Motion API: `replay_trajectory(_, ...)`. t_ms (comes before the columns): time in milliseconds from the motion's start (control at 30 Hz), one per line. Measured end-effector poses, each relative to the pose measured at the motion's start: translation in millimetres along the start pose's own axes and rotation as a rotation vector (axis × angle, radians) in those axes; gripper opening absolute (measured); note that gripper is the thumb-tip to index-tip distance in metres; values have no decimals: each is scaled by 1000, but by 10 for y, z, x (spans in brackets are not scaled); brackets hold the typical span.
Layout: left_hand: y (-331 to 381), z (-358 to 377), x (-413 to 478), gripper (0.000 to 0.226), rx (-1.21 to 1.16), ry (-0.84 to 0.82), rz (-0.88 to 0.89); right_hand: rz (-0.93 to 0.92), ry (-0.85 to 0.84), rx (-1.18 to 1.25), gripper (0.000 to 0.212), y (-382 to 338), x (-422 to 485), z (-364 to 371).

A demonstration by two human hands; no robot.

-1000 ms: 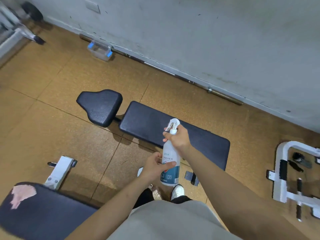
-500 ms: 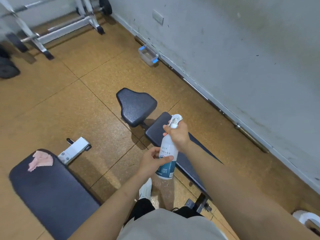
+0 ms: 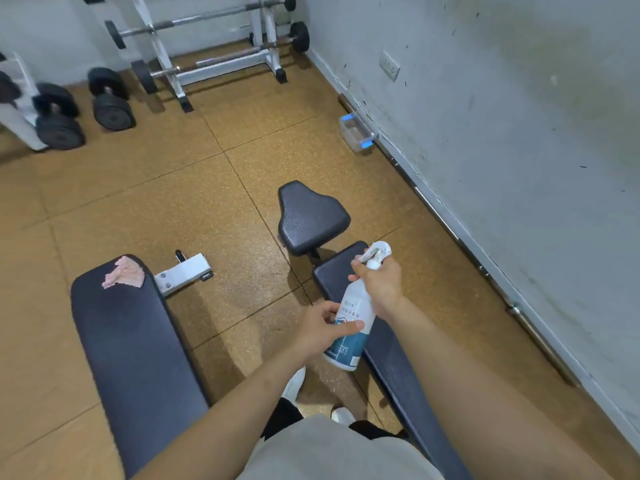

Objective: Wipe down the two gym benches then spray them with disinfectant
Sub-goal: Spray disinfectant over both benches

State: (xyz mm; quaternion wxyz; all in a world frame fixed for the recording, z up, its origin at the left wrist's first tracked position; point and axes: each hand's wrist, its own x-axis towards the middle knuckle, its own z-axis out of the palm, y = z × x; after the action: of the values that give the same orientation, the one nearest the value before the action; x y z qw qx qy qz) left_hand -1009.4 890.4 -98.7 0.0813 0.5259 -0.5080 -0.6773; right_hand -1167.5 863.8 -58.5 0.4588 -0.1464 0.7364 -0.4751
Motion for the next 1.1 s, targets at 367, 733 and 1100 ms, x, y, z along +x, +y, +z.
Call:
replay_trajectory(367,-663,1196,-844,43,-145,175,-91,77,-154,-88,15,853,-480,-877)
replay_trajectory(733,-1584,1661,-1903,49,-421,459,-208,114,-589,-328,12,1570,-1363,-601)
replay_trajectory(1100,-2534,2208,-3097,71,-733,811,-236,6,-982,-690,18,2530,-2687,-271)
